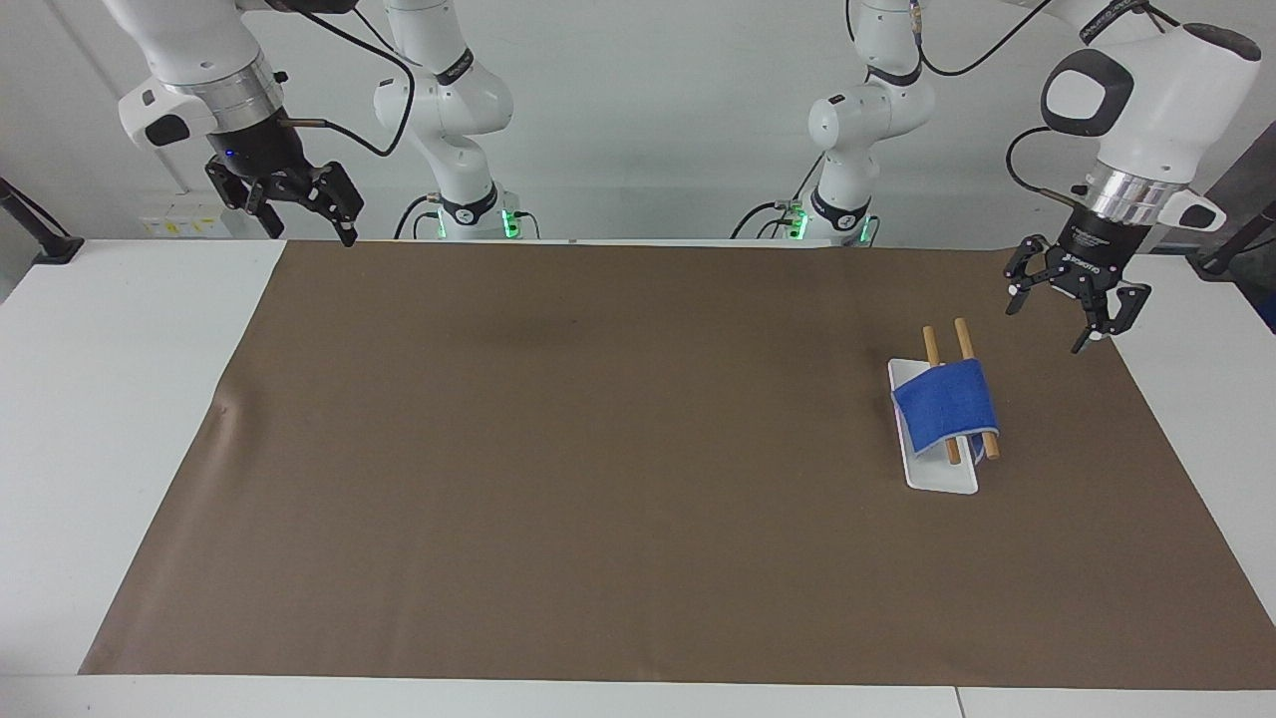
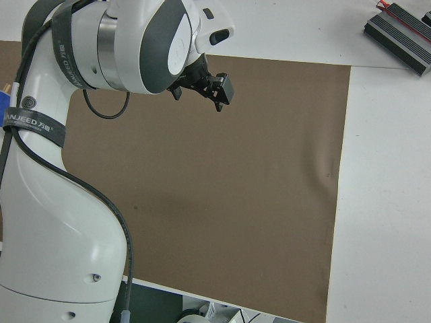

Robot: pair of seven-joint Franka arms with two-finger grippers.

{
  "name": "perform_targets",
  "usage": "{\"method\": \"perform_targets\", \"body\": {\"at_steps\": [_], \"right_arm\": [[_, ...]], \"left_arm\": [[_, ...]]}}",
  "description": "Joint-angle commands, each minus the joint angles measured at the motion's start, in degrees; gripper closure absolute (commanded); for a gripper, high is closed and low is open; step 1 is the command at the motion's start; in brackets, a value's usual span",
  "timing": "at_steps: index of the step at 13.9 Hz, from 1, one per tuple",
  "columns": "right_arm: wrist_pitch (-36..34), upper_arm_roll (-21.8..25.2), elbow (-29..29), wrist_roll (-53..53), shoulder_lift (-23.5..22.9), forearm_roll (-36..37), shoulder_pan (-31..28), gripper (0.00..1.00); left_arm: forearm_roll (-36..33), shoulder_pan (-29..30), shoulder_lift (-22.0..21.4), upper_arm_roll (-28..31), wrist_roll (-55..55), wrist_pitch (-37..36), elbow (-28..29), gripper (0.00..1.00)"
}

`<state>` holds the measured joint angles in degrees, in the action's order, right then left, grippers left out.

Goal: Right arm passes towel to left arm to hang
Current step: 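Lay the towel over the sticks and open the left gripper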

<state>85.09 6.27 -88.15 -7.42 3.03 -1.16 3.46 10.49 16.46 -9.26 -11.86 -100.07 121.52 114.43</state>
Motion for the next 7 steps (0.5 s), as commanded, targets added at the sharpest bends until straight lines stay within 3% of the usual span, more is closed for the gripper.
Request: {"method": "perform_targets", "body": {"at_steps": [1,3,7], "right_arm": [[-0.54,0.84,-0.54,1.18,0.66,-0.33,0.58,0.00],[-1.33,3.29,0.43,1.18,0.57,-0.33,2.67,0.00],[-1.07,3.39,-0.45,1.18,0.57,-0.25,2.42,0.00]], "left_arm": [[-3.02,-4.15,3.18,0.53,3.74,-2.16,-5.78,0.03],[-3.72,-6.52,5.12,0.53,6.26,-3.48,-9.74,0.03],[-3.99,-9.07,6.88,0.35,16.28,-5.59,-13.96,0.02]]}}
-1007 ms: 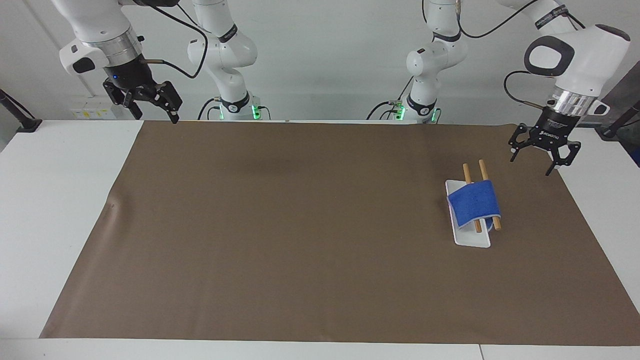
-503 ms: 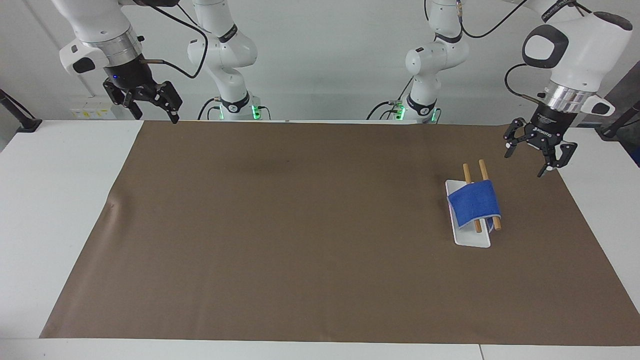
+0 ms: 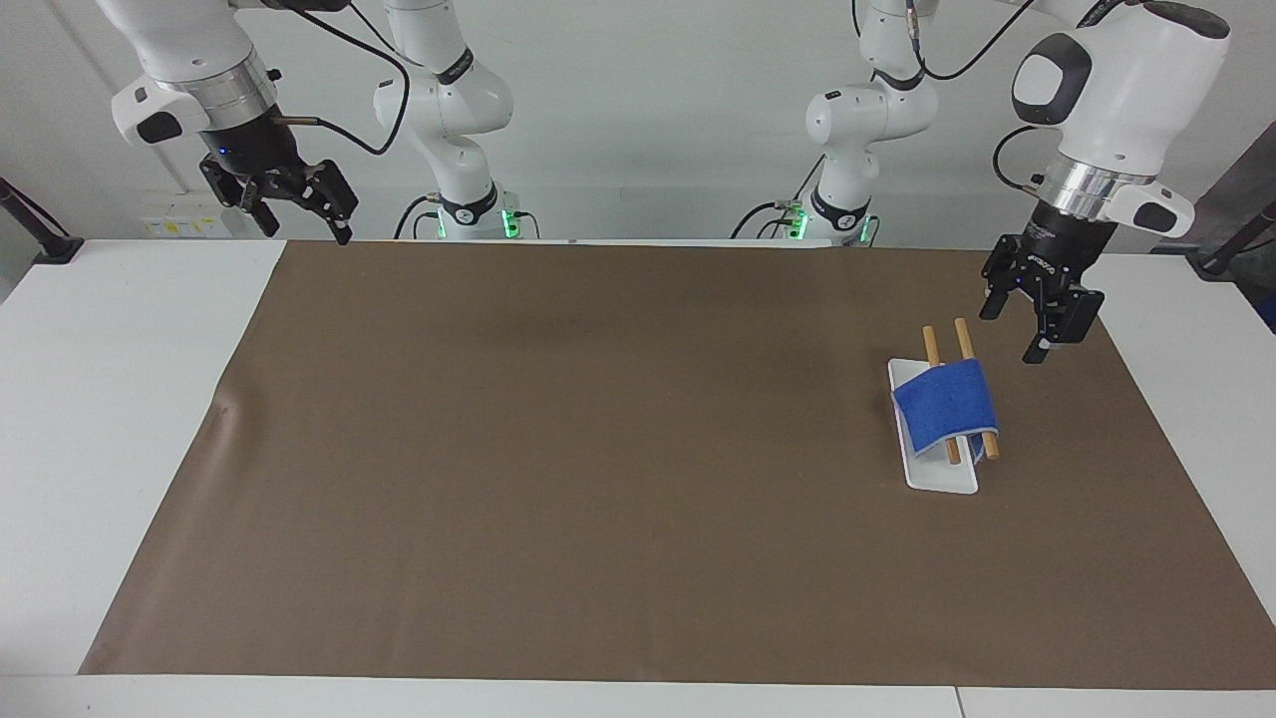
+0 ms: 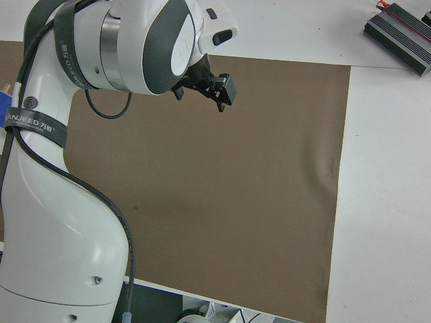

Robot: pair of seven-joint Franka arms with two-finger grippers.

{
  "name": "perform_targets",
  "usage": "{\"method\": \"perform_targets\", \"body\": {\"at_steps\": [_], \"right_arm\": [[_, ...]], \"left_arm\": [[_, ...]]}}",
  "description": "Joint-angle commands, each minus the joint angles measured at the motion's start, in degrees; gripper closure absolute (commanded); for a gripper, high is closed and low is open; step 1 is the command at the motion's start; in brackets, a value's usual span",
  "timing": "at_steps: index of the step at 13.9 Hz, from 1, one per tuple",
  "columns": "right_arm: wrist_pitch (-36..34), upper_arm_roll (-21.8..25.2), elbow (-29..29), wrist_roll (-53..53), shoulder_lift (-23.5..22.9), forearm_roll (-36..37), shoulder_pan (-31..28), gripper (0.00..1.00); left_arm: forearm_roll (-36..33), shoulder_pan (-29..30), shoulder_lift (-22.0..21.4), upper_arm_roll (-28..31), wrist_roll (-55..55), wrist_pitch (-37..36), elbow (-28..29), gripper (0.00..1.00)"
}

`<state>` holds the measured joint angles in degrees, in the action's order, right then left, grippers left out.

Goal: Right arm passes towel to left arm to hang

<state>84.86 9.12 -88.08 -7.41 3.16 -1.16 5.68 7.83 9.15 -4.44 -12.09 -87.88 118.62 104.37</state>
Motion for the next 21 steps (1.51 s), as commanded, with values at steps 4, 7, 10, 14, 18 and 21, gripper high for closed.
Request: {"method": "perform_targets", "body": {"at_steps": [4,7,10,14,18,21], "right_arm": [[-0.75,0.55,-0.69,1.26,0.53,-0.25,0.20,0.00],[-0.66,0.55,-0.69,1.26,0.53,-0.25,0.20,0.00],[-0.40,0.55,-0.87,1.17,0.53,-0.16,0.55,0.00],[-0.67,0.55,-0.78,1.26,-0.08,0.62,0.38,0.00],[-0.13,0.55,-2.79,1.17,0.26,0.80,0.38,0.00],[-0.13,0.46,-3.24,1.17,0.44,0.72,0.38,0.00]], "left_arm": [[-1.85,-2.74,3.20,0.67,21.29,-3.92,-6.01,0.00],[-2.02,-2.82,4.00,0.67,35.10,-7.34,-8.65,0.00],[-2.90,-4.83,4.26,1.36,50.83,-12.34,-10.40,0.00],[-6.50,-15.38,7.24,12.69,63.42,-23.57,-18.20,0.02],[-7.30,-14.60,8.31,13.06,79.07,-34.58,-23.95,0.01],[-7.30,-14.95,4.45,12.97,87.51,-40.72,-23.24,0.00]]}}
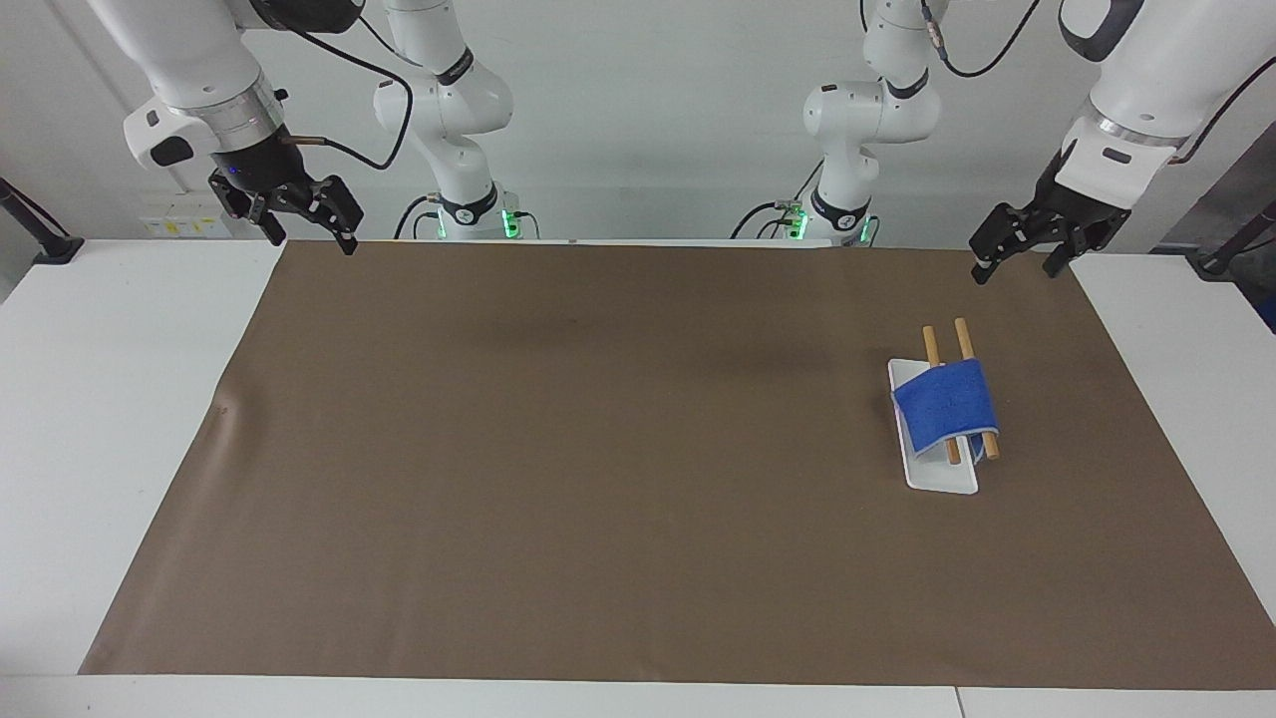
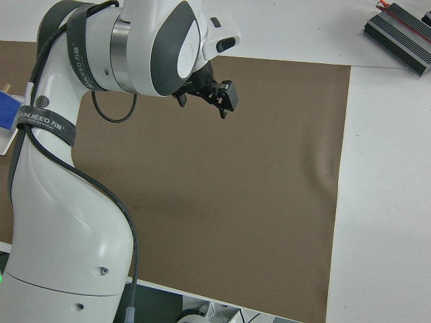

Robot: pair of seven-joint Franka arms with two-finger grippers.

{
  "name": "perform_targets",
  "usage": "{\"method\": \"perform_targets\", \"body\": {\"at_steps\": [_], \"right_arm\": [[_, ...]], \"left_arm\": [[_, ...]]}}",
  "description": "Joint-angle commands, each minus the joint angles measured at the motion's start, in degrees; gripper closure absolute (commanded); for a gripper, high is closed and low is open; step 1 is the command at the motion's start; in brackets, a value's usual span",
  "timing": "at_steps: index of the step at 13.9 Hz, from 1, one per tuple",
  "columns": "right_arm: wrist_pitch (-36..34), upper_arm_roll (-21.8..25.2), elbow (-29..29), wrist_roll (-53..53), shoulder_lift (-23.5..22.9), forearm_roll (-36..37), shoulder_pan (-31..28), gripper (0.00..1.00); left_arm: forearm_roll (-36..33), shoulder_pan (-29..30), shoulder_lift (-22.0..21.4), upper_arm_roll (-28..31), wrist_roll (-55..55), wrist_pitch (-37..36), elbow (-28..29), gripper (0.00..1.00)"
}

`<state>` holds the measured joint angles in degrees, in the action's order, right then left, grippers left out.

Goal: Right arm passes towel to left arm to hang

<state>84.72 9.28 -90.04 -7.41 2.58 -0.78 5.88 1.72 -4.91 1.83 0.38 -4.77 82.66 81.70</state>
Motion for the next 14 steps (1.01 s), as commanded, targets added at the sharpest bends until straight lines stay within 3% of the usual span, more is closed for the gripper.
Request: {"method": "perform_targets", "body": {"at_steps": [1,3,14], "right_arm": [[0.00,0.30,-1.28,1.26,1.03,0.35,0.09,0.00],[0.09,0.30,-1.28,1.26,1.03,0.43,0.18,0.00],[1.32,-0.13,-1.01,2.84,0.85,1.84,0.71,0.00]], "left_arm": [[-1.19,-1.07,-2.88,0.50,4.59,-7.32,0.20,0.00],[-1.19,-1.24,-4.46,0.41,4.15,-6.47,3.28,0.00],[-3.21,-1.33,-4.47,0.14,6.35,-5.06,3.46,0.00]]}}
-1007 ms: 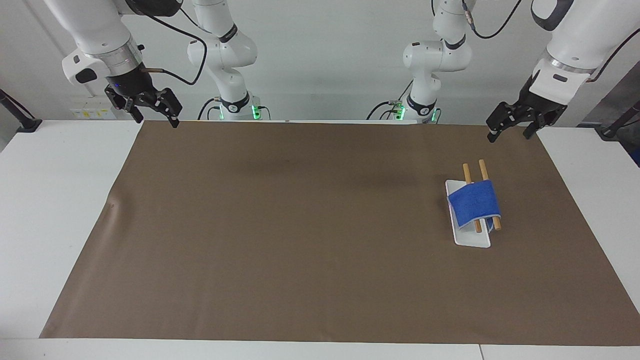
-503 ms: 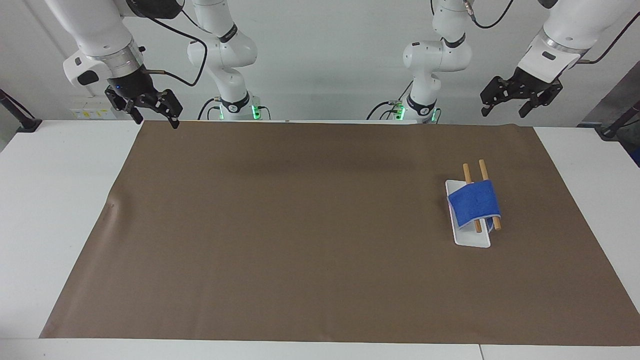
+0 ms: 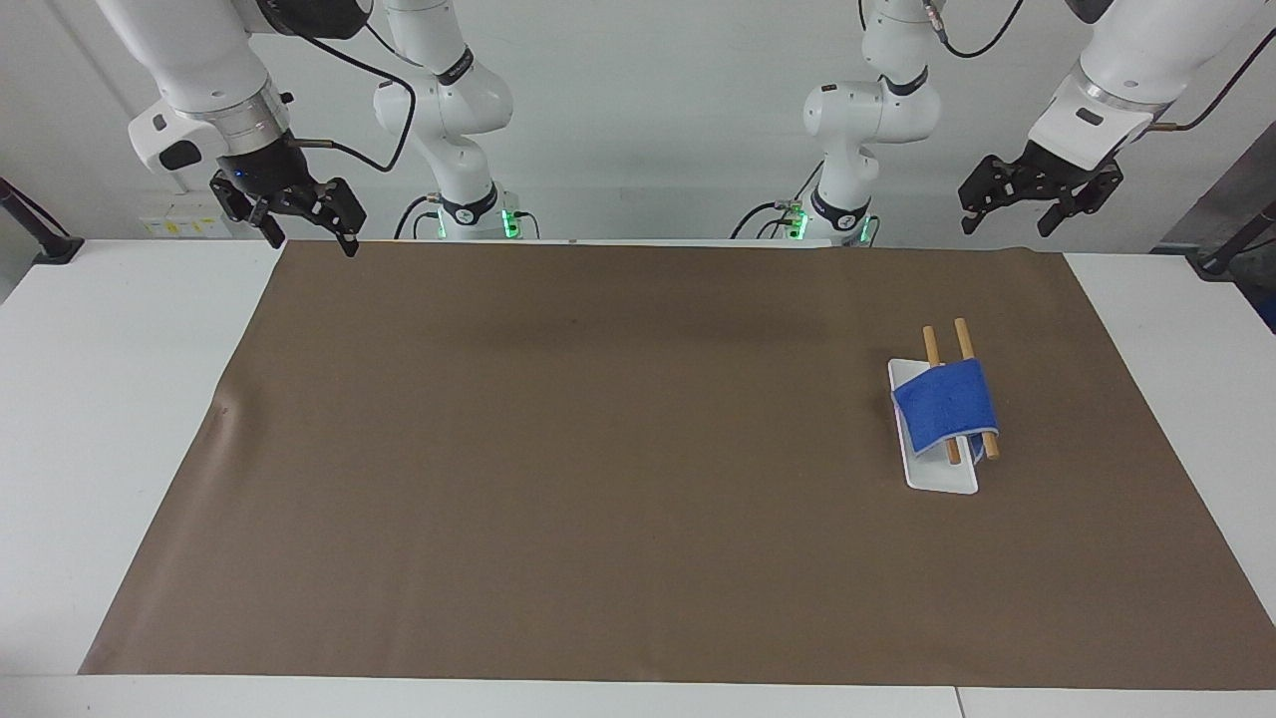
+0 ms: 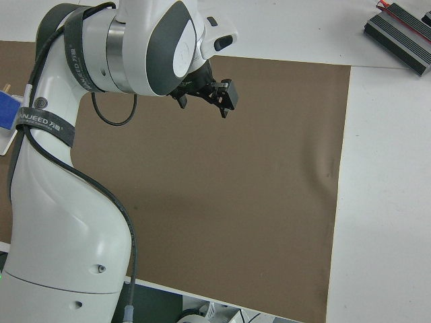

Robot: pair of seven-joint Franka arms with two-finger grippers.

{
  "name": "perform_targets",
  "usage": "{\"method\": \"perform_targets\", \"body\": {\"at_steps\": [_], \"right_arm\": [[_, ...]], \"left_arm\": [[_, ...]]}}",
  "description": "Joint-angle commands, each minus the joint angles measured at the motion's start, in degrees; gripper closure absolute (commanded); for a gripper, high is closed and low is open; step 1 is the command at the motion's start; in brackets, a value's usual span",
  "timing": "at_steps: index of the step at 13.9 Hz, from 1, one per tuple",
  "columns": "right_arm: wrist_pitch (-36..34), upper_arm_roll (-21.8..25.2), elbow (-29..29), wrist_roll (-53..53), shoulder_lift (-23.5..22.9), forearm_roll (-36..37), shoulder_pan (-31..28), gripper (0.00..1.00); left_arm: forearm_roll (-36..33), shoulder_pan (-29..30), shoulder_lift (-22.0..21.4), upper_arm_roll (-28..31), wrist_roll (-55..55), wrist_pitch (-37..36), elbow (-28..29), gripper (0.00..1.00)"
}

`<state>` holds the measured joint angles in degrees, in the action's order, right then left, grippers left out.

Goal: Right arm passes towel to left arm to hang

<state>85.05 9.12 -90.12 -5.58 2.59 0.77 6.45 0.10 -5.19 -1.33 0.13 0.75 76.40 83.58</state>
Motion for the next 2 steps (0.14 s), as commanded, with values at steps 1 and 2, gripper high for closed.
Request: {"method": "perform_targets", "body": {"at_steps": [1,2], "right_arm": [[1.00,0.02,-0.94,1.01,0.84,0.20,0.15,0.00],[1.00,0.02,-0.94,1.01,0.92,0.20,0.06,0.00]], "left_arm": [[-1.59,-1.05,-1.31,0.40,0.75,1.30,1.58,0.00],[-1.50,-1.05,-1.31,0.40,0.75,1.38,1.58,0.00]]}}
